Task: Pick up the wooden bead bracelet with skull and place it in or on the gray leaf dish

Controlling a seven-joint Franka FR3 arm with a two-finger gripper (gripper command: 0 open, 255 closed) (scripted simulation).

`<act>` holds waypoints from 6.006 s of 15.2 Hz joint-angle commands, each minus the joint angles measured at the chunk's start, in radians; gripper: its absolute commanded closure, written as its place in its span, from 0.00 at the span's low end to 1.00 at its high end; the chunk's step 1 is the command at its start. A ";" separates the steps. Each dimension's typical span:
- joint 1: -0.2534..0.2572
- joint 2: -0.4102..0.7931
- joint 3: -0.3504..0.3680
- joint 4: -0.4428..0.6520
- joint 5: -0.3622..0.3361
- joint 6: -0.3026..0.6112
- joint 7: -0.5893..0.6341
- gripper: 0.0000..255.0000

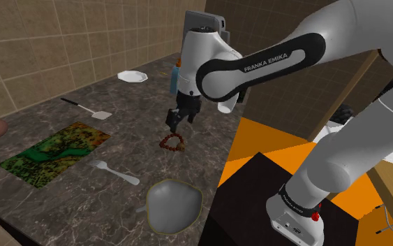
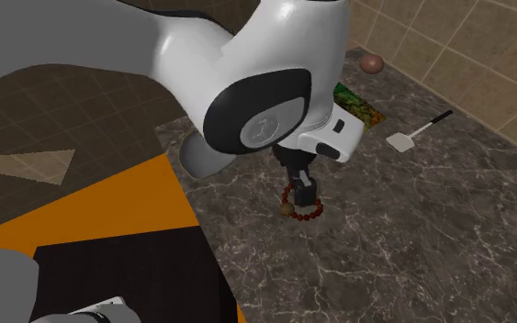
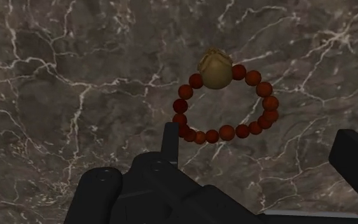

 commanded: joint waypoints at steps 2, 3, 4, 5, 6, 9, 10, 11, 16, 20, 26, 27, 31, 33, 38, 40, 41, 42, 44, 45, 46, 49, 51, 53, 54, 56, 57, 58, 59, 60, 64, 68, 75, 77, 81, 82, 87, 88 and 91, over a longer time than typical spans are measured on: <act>-0.002 0.121 0.047 0.051 -0.087 0.056 0.105 0.00; 0.000 0.164 0.058 0.073 -0.123 0.069 0.143 0.00; 0.006 0.208 0.065 0.096 -0.161 0.079 0.182 0.00; 0.010 0.229 0.067 0.108 -0.179 0.083 0.200 0.00; 0.011 0.239 0.065 0.104 -0.188 0.096 0.206 0.00; 0.012 0.270 0.061 0.093 -0.214 0.131 0.224 0.00; 0.013 0.280 0.059 0.090 -0.224 0.143 0.231 0.00; 0.013 0.291 0.057 0.087 -0.234 0.155 0.238 0.00; 0.015 0.309 0.053 0.083 -0.250 0.173 0.249 0.00; 0.015 0.309 0.054 0.084 -0.250 0.173 0.248 0.00; 0.015 0.309 0.053 0.084 -0.250 0.173 0.248 1.00; 0.015 0.309 0.053 0.084 -0.250 0.173 0.248 1.00; 0.013 0.298 0.055 0.087 -0.240 0.161 0.241 1.00; 0.011 0.278 0.059 0.095 -0.221 0.137 0.226 1.00; 0.007 0.232 0.064 0.118 -0.180 0.076 0.193 1.00; 0.006 0.215 0.064 0.129 -0.165 0.051 0.181 1.00; 0.006 0.207 0.064 0.135 -0.158 0.039 0.176 1.00; 0.006 0.199 0.064 0.141 -0.152 0.026 0.171 1.00; 0.005 0.183 0.064 0.154 -0.140 0.001 0.161 1.00; 0.005 0.176 0.064 0.161 -0.134 -0.012 0.156 1.00; 0.005 0.169 0.064 0.168 -0.129 -0.025 0.151 1.00; 0.005 0.149 0.062 0.190 -0.115 -0.063 0.139 1.00; 0.005 0.138 0.061 0.206 -0.106 -0.089 0.131 1.00; 0.004 0.128 0.060 0.221 -0.100 -0.112 0.125 1.00; 0.015 0.114 0.071 0.210 -0.092 -0.114 0.142 1.00; 0.037 0.088 0.093 0.191 -0.077 -0.121 0.178 1.00; 0.049 0.076 0.105 0.184 -0.070 -0.125 0.197 1.00; 0.060 0.065 0.117 0.178 -0.063 -0.129 0.216 1.00; 0.071 0.055 0.129 0.173 -0.056 -0.133 0.236 1.00; 0.082 0.046 0.141 0.169 -0.050 -0.138 0.256 1.00; 0.125 0.021 0.195 0.165 -0.029 -0.159 0.340 1.00; 0.166 0.014 0.254 0.179 -0.018 -0.182 0.433 1.00; 0.220 0.049 0.354 0.225 -0.035 -0.208 0.597 1.00; 0.219 0.061 0.358 0.207 -0.044 -0.181 0.606 1.00; 0.217 0.088 0.368 0.172 -0.066 -0.129 0.626 1.00; 0.217 0.095 0.370 0.164 -0.073 -0.116 0.632 1.00; 0.214 0.139 0.380 0.128 -0.113 -0.051 0.667 1.00; 0.214 0.148 0.382 0.121 -0.122 -0.038 0.675 1.00; 0.214 0.182 0.385 0.101 -0.157 0.002 0.703 1.00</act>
